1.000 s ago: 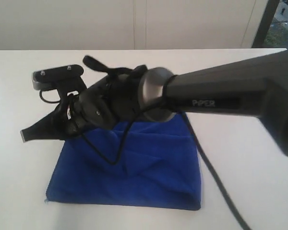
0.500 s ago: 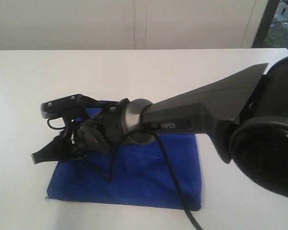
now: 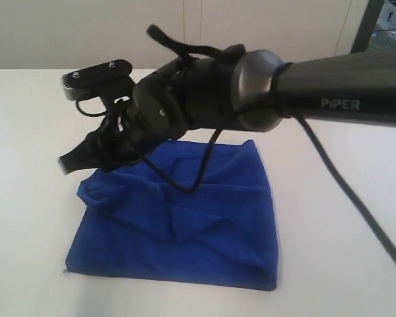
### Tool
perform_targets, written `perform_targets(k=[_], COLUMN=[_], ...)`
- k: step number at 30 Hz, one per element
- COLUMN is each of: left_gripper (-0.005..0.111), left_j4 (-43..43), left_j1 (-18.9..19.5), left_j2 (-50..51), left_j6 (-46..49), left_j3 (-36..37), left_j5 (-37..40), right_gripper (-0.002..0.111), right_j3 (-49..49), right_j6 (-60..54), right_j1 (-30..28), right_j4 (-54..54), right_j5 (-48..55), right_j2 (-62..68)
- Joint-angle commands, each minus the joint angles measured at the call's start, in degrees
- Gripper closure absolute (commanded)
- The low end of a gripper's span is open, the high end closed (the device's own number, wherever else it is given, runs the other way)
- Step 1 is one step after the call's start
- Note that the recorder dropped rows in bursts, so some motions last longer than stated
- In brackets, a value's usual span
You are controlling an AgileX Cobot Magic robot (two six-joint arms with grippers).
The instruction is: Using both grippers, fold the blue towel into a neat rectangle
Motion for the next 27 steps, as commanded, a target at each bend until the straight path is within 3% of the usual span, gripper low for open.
perform_targets(k=[1,3,14,27], left_gripper=[0.107,0.107,0.107,0.107], left_j4=[-0.35,-0.35,-0.35,-0.35], left_j1=[0.21,0.21,0.21,0.21], left_j2=[-0.38,-0.38,-0.38,-0.38], left_j6=[-0.09,-0.09,-0.09,-0.09], left_j3=[0.28,0.28,0.28,0.28], left_j5=[0.46,0.46,0.46,0.46], right_gripper=[0.098,0.108,0.108,0.108], right_j3=[-0.01,-0.01,-0.01,-0.01], right_j6=[-2.43,-2.43,-2.43,-2.8], right_j1=[-4.8,-7.18,-19.08,-27.7], right_j4=[-8.21,-11.16,-13.29,-13.73], right_j5=[7.13,7.9,5.33,9.2], right_j2=[-0.09,0.85,7.56,13.82])
